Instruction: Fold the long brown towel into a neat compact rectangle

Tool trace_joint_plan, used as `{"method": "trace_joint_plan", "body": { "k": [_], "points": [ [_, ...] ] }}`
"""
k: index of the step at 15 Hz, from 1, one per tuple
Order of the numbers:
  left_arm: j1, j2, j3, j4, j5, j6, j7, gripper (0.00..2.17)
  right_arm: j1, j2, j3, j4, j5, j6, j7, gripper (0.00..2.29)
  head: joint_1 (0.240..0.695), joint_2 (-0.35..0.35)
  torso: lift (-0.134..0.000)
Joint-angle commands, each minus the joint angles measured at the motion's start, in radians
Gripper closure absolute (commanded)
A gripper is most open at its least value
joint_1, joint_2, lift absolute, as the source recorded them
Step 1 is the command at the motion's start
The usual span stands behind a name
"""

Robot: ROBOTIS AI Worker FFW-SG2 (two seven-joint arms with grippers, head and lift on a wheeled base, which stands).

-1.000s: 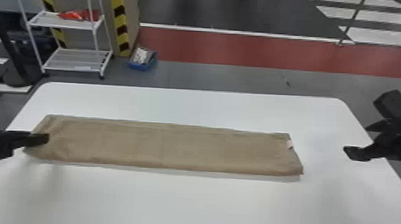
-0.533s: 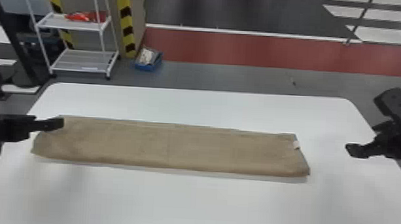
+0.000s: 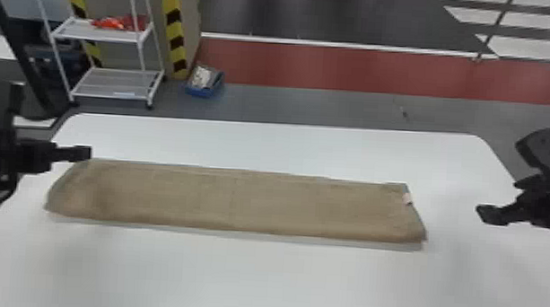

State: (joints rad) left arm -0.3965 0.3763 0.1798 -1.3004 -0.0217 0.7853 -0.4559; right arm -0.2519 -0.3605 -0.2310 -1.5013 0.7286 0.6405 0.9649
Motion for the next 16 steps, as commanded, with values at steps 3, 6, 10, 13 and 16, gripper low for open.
{"method": "trace_joint_plan", "body": {
  "k": [3,6,10,13,16],
  "points": [
    [-0.019,0.018,-0.016,0.055,-0.024,-0.001,-0.027,0.34,-0.001,0.000,-0.001,-0.001,0.000,-0.006,0.000,0.09,0.695,-0.024,-0.124],
    [-0.019,0.018,-0.017,0.063,-0.030,-0.001,-0.043,0.41,-0.004,0.000,0.001,-0.001,0.000,-0.006,0.000,0.09,0.695,-0.022,-0.124],
    [-0.031,0.010,-0.045,0.099,-0.060,-0.001,-0.052,0.41,0.002,-0.005,-0.005,-0.001,-0.003,-0.006,0.000,0.09,0.695,-0.025,-0.124],
    [-0.039,0.009,-0.054,0.115,-0.066,-0.001,-0.047,0.41,0.011,-0.008,-0.011,-0.002,-0.006,-0.009,0.001,0.09,0.695,-0.032,-0.124],
    [-0.039,0.009,-0.052,0.115,-0.064,-0.001,-0.049,0.63,0.013,-0.008,-0.016,-0.002,-0.008,-0.012,0.001,0.09,0.695,-0.036,-0.124]
  ]
}}
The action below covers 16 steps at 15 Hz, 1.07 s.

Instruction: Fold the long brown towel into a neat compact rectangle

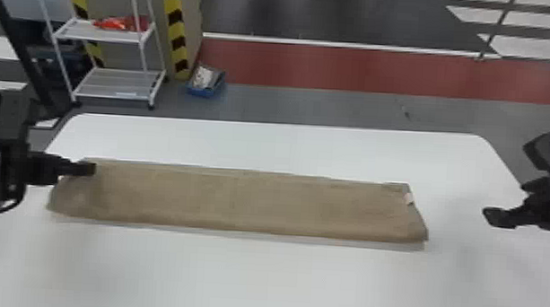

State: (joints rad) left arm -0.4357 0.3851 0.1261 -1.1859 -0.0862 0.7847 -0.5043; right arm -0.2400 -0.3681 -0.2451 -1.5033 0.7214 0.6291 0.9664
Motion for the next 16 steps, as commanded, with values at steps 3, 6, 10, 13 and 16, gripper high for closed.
{"method": "trace_joint_plan", "body": {
  "k": [3,6,10,13,16],
  "points": [
    [0.000,-0.002,0.001,0.000,-0.003,0.000,-0.002,0.64,0.008,0.000,-0.002,-0.008,-0.002,-0.001,0.002,0.09,0.695,-0.037,-0.124],
    [0.000,-0.002,0.001,0.000,-0.004,0.000,-0.003,0.64,0.016,-0.003,-0.014,-0.012,-0.003,-0.001,0.005,0.09,0.695,-0.037,-0.124],
    [0.003,-0.003,0.001,0.000,-0.009,0.000,-0.013,0.87,0.019,-0.005,-0.017,-0.015,-0.008,-0.001,0.006,0.09,0.695,-0.042,-0.124],
    [0.011,-0.003,0.001,-0.009,-0.004,0.000,-0.016,1.09,0.019,-0.005,-0.023,-0.015,-0.010,-0.001,0.005,0.09,0.695,-0.044,-0.124],
    [0.035,0.000,0.026,-0.057,0.013,0.003,-0.031,1.09,0.010,0.002,-0.028,-0.015,-0.026,0.018,0.002,0.09,0.695,-0.048,-0.124]
  ]
}}
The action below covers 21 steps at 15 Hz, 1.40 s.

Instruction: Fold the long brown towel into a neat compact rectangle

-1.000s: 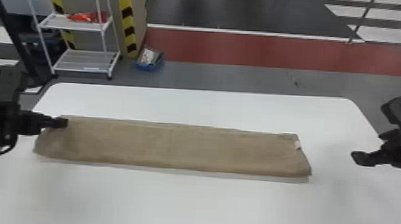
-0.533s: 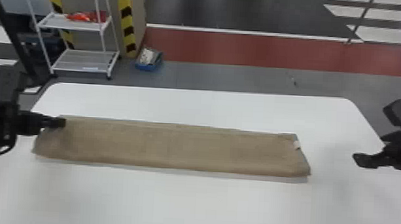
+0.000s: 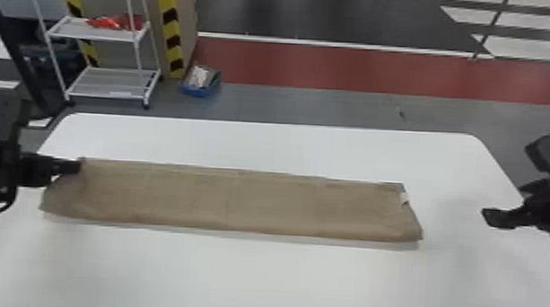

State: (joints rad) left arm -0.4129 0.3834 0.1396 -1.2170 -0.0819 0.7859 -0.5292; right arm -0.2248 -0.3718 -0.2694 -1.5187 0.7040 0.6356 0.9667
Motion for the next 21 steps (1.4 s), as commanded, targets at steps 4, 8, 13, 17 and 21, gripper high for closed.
{"method": "trace_joint_plan", "body": {
  "k": [4,8,13,17,21],
  "points": [
    [0.054,0.006,0.037,-0.072,0.037,-0.001,-0.046,1.08,-0.011,0.010,0.007,-0.002,-0.008,0.017,0.001,0.09,0.695,-0.050,-0.124],
    [0.063,0.008,0.046,-0.072,0.048,-0.038,-0.048,1.09,-0.014,0.011,0.007,-0.002,-0.012,0.020,0.000,0.09,0.695,-0.047,-0.124],
    [0.062,0.003,0.048,-0.072,0.047,-0.044,-0.048,1.09,-0.074,0.100,0.019,-0.015,-0.060,0.118,-0.005,0.11,0.695,-0.026,-0.124],
    [0.063,-0.001,0.046,-0.072,0.042,-0.044,-0.051,1.09,-0.130,0.188,0.056,-0.014,-0.061,0.204,-0.056,0.20,0.695,0.011,-0.124],
    [0.072,0.000,0.046,-0.078,0.040,-0.044,-0.055,1.09,-0.134,0.218,0.133,0.031,-0.058,0.226,-0.077,0.29,0.695,0.051,-0.124]
  ]
}}
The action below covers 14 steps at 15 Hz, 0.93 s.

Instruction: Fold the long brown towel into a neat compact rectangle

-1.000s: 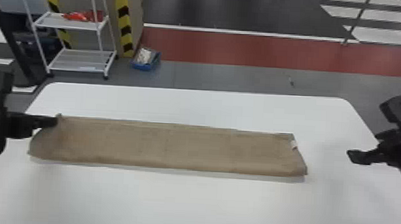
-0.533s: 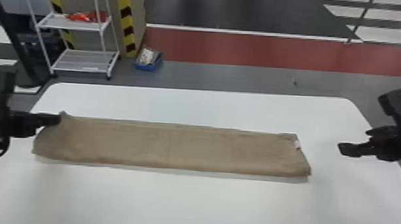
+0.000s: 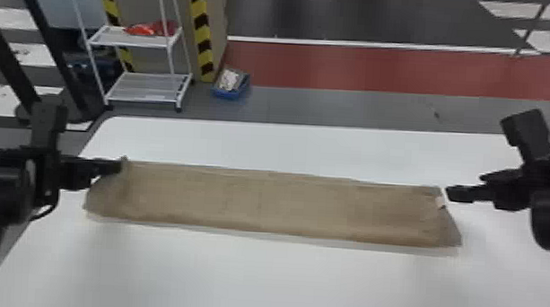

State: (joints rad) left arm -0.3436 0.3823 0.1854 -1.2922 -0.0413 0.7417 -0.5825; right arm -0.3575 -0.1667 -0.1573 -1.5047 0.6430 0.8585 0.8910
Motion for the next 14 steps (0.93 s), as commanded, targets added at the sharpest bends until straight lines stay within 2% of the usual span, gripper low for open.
{"method": "trace_joint_plan", "body": {
  "k": [1,4,14],
  "points": [
    [0.003,0.003,0.000,-0.002,0.000,0.000,-0.003,1.09,-0.001,0.024,0.035,0.024,0.010,0.006,-0.001,0.29,0.695,0.067,-0.124],
    [0.003,0.003,-0.001,-0.004,0.000,0.000,-0.005,1.09,-0.003,0.032,0.071,0.049,0.017,0.012,-0.015,0.40,0.695,0.089,-0.124],
    [0.011,0.006,0.000,-0.009,0.001,0.000,-0.005,1.09,-0.014,0.044,0.097,0.097,0.037,0.015,-0.026,0.41,0.695,0.111,-0.124]
  ]
}}
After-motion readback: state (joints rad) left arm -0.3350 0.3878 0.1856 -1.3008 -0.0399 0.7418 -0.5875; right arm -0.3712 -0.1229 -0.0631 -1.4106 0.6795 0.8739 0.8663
